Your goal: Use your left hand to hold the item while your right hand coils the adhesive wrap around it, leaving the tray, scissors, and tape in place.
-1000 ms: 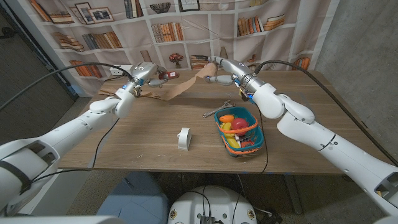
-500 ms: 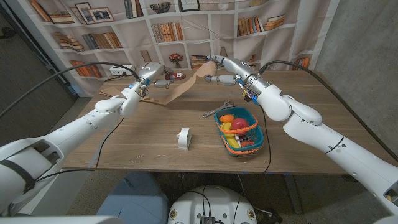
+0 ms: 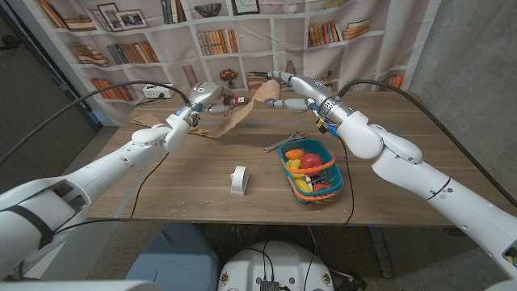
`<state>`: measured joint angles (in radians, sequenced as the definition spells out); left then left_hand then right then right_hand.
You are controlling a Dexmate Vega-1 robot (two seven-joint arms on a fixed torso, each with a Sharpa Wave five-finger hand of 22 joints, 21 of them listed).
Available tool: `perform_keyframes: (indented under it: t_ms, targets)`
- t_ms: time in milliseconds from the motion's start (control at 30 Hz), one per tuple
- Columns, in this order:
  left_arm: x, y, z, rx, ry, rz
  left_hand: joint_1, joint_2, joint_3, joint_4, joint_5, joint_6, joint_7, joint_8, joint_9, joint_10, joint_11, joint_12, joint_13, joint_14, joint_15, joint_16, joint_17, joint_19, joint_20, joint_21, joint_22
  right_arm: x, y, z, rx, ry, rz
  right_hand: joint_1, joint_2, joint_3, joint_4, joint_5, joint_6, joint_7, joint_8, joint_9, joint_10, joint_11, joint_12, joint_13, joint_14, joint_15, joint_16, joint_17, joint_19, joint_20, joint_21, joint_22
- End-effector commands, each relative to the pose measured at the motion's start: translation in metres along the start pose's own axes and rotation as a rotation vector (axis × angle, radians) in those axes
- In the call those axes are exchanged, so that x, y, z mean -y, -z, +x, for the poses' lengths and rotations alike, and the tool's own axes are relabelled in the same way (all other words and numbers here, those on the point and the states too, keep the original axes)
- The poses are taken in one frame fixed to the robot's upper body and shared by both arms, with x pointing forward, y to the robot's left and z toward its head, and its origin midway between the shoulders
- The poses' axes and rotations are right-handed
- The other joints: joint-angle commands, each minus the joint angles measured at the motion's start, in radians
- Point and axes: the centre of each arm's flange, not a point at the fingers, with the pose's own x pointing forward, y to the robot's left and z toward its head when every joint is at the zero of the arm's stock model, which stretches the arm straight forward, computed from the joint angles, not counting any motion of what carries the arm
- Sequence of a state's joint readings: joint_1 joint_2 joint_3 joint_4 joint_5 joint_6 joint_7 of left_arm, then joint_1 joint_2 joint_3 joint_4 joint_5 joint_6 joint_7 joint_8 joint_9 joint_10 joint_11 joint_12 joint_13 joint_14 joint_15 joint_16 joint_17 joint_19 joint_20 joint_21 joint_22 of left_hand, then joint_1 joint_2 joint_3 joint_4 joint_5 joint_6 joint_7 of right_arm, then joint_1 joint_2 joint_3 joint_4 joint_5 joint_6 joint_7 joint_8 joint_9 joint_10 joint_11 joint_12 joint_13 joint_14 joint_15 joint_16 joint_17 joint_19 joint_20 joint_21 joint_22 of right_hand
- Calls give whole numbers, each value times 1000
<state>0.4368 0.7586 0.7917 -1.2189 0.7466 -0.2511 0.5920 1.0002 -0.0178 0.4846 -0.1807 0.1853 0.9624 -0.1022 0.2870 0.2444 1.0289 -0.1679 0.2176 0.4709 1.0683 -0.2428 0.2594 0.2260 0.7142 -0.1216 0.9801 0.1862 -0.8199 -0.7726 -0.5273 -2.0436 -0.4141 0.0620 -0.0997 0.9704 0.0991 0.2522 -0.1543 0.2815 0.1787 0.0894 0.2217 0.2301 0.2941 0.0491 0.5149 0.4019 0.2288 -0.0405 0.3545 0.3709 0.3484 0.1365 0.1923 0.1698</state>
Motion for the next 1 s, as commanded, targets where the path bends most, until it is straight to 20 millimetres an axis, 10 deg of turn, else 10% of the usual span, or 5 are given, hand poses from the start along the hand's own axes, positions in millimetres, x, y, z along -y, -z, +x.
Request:
perform_keyframes:
  t_ms: [33,1000]
  targets:
    - [8,-16,7,46,16,-27,160,166,19,14,9,26,-18,-3,3,6,-3,4,3,3,4,3,1,-1,0,8,0,1,0,2,27,10,6,0,3,2,0,2,4,0,3,5,42,-47,8,3,3,-30,-4,0,-8,2,-2,5]
    - [15,-46,22,107,-1,-73,158,165,24,13,8,27,-17,-7,4,3,-1,2,4,2,4,3,3,-7,0,21,-1,14,0,7,59,50,-17,5,2,9,-3,1,9,-6,3,7,42,-50,10,7,4,-35,-11,-4,-25,21,-3,4]
